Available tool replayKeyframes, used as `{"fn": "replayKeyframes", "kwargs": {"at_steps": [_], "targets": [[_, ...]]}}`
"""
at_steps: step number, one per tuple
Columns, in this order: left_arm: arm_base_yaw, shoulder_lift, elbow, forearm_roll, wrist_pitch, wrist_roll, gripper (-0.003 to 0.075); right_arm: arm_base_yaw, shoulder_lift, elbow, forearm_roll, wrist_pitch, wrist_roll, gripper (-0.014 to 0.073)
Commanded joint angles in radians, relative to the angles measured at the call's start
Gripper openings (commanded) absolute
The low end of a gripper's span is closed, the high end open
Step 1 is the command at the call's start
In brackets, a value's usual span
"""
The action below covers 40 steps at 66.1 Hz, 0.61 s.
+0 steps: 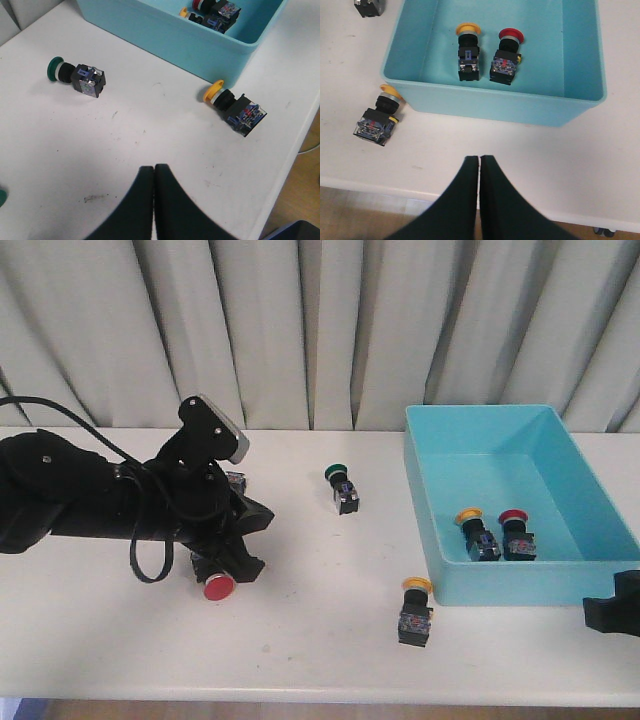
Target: Pick red and yellow buttons and place in box
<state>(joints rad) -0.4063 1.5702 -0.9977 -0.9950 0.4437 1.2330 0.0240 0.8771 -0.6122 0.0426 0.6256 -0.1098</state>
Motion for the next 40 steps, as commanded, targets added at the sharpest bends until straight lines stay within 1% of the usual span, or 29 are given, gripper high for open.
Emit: {"fn": "replayKeyframes", "kwargs": {"at_steps": [1, 30, 33, 40], "targets": [[0.003, -0.036, -0.031, -0.029, -0.015, -0.001, -0.0007, 0.002, -0.012, -0.025, -0.005, -0.05, 0.004, -0.0007], [0.003, -0.036, -0.031, -0.03, -0.013, -0.001, -0.0008, 0.002, -0.012, -0.025, -0.005, -0.05, 0.004, -0.0007], [0.003, -0.038, -0.031, -0.029, -0.029, -0.001, -0.0008, 0.002, -0.012, -0.025, -0.005, -0.048, 0.004, -0.0007], [0.003, -0.051, -0.031, 0.042, -0.078, -0.03, -0.0008, 0.002, -0.012, -0.025, -0.005, -0.048, 0.004, -0.0007]]}}
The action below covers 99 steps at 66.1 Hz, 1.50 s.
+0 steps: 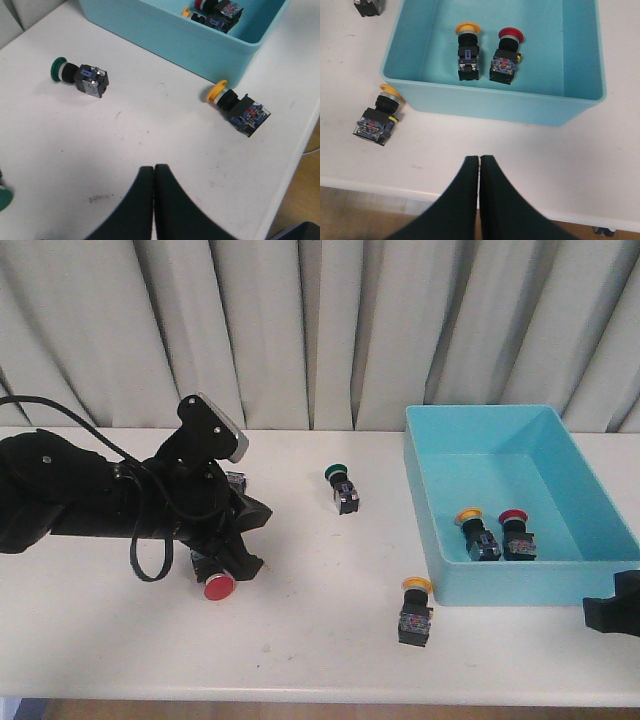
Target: Pick red and yellow buttons and place in box
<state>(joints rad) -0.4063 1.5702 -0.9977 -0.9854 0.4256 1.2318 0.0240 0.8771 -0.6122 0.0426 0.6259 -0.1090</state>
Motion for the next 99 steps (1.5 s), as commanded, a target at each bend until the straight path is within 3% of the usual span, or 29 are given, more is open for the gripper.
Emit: {"fn": "replayKeyframes", "kwargs": {"at_steps": [1, 9, 24, 32, 45, 55, 66, 73, 99], "targets": [[0.003, -0.056, -0.031, 0.053, -0.067, -0.042, -0.0008, 0.002, -0.012, -0.025, -0.005, -0.048, 0.003, -0.0007], [0.003, -0.11, -0.031, 0.292, -0.114, -0.26, -0.0008, 0.002, -0.012, -0.025, -0.005, -0.048, 0.003, -0.0007], [0.067, -0.248, -0.01, 0.755, -0.089, -0.87, -0.0008, 0.002, -0.012, -0.025, -0.005, -0.048, 0.003, -0.0007], [0.12, -0.365, 0.054, 0.876, -0.081, -1.039, -0.0008, 0.002, -0.012, -0.025, -0.005, -0.047, 0.003, -0.0007], [0.229, -0.652, 0.299, 0.942, -0.152, -1.102, -0.0008, 0.002, -0.012, -0.025, -0.005, -0.047, 0.003, -0.0007], [0.323, -1.028, 0.58, 0.972, -0.272, -1.113, -0.0008, 0.002, -0.012, -0.025, -0.005, -0.047, 0.003, -0.0007], [0.369, -1.453, 0.867, 1.059, -0.313, -1.273, -0.0008, 0.002, -0.012, -0.025, -0.005, -0.047, 0.003, -0.0007], [0.371, -1.607, 0.97, 1.057, -0.313, -1.351, -0.0008, 0.002, -0.012, -0.025, -0.005, -0.047, 0.003, -0.0007], [0.377, -1.598, 1.075, 1.057, -0.436, -1.357, -0.0008, 0.002, -0.012, -0.025, -0.005, -0.051, 0.003, -0.0007]]}}
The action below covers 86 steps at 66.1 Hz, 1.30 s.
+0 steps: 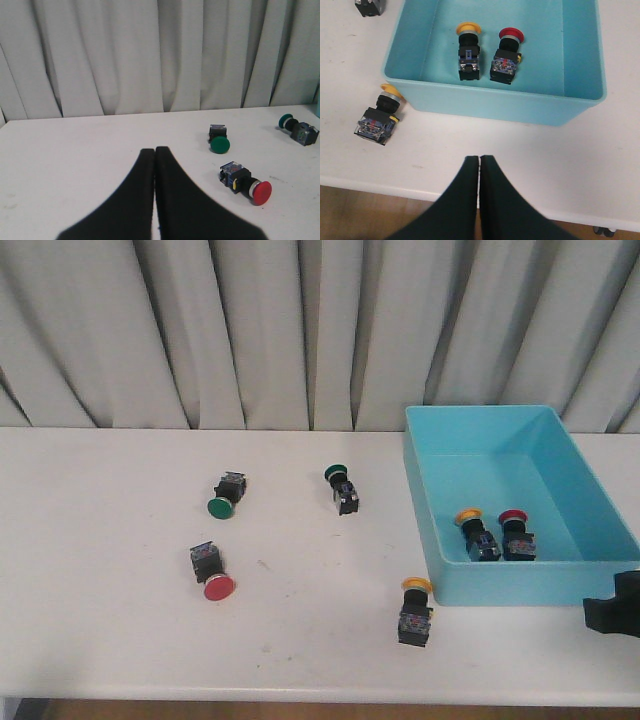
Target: Pick red and yellow buttons and place in box
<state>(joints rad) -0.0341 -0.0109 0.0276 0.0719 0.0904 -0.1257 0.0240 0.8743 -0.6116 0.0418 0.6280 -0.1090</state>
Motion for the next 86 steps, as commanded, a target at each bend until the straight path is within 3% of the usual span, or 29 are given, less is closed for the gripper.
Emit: {"fn": "replayKeyframes", "kwargs": {"at_steps": [1, 14, 73, 86], "targets": [[0.005, -0.017, 0.049, -0.001, -0.105, 0.004, -0.0008, 0.002, -0.009, -0.025, -0.004, -0.053, 0.003, -0.0007], [0.005, -0.018, 0.049, 0.0, -0.159, 0.006, -0.0008, 0.002, -0.009, -0.025, -0.004, -0.052, 0.003, -0.0007], [0.005, -0.014, 0.048, 0.0, -0.148, 0.027, -0.0006, 0.002, -0.009, -0.025, -0.004, -0.049, 0.003, -0.0006], [0.005, -0.014, 0.048, 0.0, -0.148, 0.027, -0.0006, 0.008, -0.32, 0.158, -0.075, -0.298, -0.039, -0.0006]]}}
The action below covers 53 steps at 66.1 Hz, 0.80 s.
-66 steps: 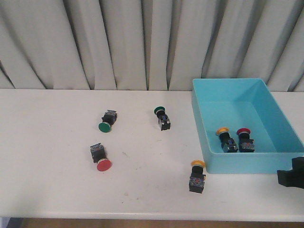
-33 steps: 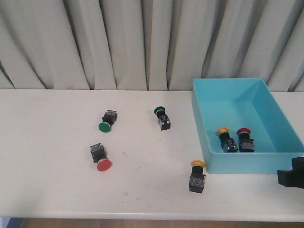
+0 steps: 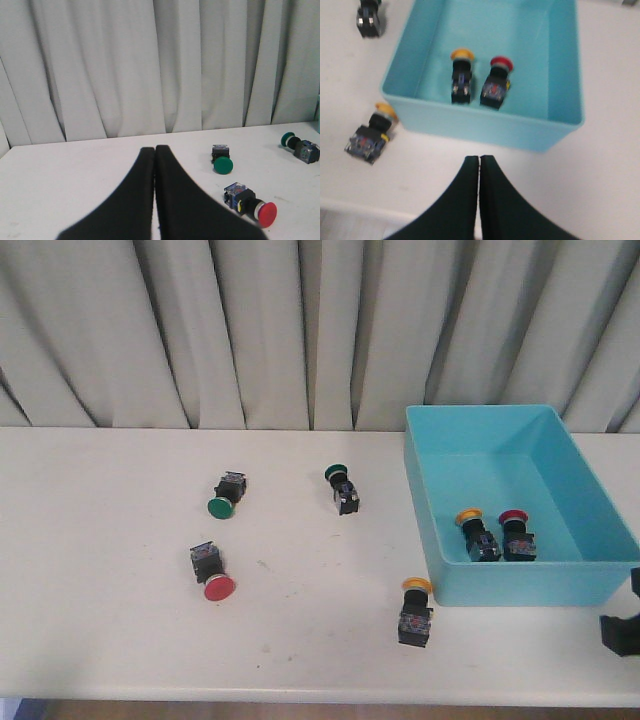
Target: Pick red and yellow buttons and place in box
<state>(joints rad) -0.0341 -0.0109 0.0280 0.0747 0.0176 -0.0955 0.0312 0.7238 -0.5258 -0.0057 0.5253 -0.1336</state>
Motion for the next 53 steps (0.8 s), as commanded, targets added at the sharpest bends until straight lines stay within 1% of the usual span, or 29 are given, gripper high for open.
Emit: {"fn": "replayKeyframes", "kwargs": {"at_steps": [1, 9, 12, 18, 23, 32, 41, 46, 53], "targets": [[0.005, -0.014, 0.047, -0.002, -0.075, -0.003, -0.0006, 0.001, -0.217, 0.118, -0.026, -0.242, -0.014, -0.0006], [0.005, -0.014, 0.047, -0.002, -0.075, -0.003, -0.0006, -0.022, -0.463, 0.304, -0.009, -0.387, 0.015, -0.0004], [0.005, -0.014, 0.047, -0.002, -0.075, -0.003, -0.0006, -0.036, -0.553, 0.352, -0.007, -0.412, 0.04, -0.0004], [0.005, -0.014, 0.047, -0.002, -0.075, -0.003, -0.0006, -0.041, -0.658, 0.439, -0.009, -0.423, 0.069, -0.0004], [0.005, -0.014, 0.047, -0.002, -0.075, -0.003, -0.0006, -0.041, -0.695, 0.483, -0.009, -0.426, 0.069, -0.0003], [0.005, -0.014, 0.047, -0.002, -0.075, -0.003, -0.0006, -0.041, -0.707, 0.527, -0.009, -0.46, 0.069, -0.0003], [0.005, -0.014, 0.047, -0.002, -0.075, -0.003, -0.0006, -0.041, -0.708, 0.563, -0.009, -0.56, 0.069, -0.0003], [0.005, -0.014, 0.047, -0.002, -0.075, -0.003, -0.0006, -0.041, -0.749, 0.562, -0.009, -0.559, 0.069, -0.0003], [0.005, -0.014, 0.047, -0.002, -0.075, -0.003, -0.0006, -0.041, -0.747, 0.562, -0.009, -0.559, 0.072, -0.0003]]}}
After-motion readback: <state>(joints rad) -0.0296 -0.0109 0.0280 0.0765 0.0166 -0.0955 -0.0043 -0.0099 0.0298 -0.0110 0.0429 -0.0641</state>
